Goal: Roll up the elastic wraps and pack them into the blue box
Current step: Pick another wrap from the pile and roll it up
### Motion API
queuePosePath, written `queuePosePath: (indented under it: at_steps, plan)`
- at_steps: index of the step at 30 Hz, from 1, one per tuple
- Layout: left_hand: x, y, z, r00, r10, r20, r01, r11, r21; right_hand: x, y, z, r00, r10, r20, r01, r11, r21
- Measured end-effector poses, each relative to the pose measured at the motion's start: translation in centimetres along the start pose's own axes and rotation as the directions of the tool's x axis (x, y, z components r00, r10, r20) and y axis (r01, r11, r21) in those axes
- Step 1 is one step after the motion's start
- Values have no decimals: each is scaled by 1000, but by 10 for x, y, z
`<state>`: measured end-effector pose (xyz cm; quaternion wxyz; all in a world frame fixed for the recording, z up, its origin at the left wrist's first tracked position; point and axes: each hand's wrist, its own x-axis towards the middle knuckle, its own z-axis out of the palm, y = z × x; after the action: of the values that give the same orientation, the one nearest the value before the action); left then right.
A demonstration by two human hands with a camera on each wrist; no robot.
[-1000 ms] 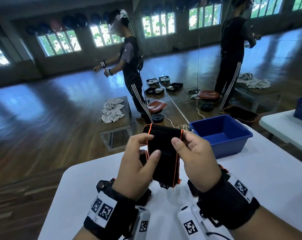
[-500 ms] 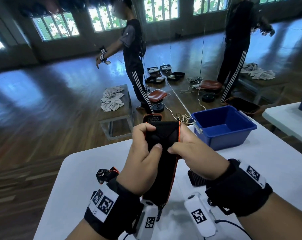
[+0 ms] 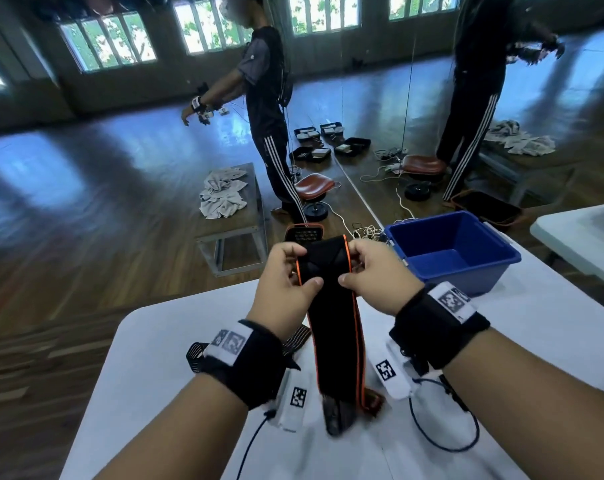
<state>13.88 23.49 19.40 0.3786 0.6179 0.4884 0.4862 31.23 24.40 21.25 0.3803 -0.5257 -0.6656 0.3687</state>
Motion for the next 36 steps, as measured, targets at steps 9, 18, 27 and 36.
queuePosePath:
  at_steps: [9,18,27,36]
  plan:
    - [9,6,-18,991,131,14,-132,989,61,4,0,-10,980,-174,-95,158,974,-161]
    - [-101,-139,14,884,-325,335,93,825,557,-86,133,71,890,358,283,-169,835,-523]
    - [-174,-158,14,694,-393,603,-49,810,584,-168,164,84,786,413,461,-137,843,-521]
    - [-108,-181,-3,860,-428,280,267,843,467,-96,162,79,882,418,216,-335,880,-336]
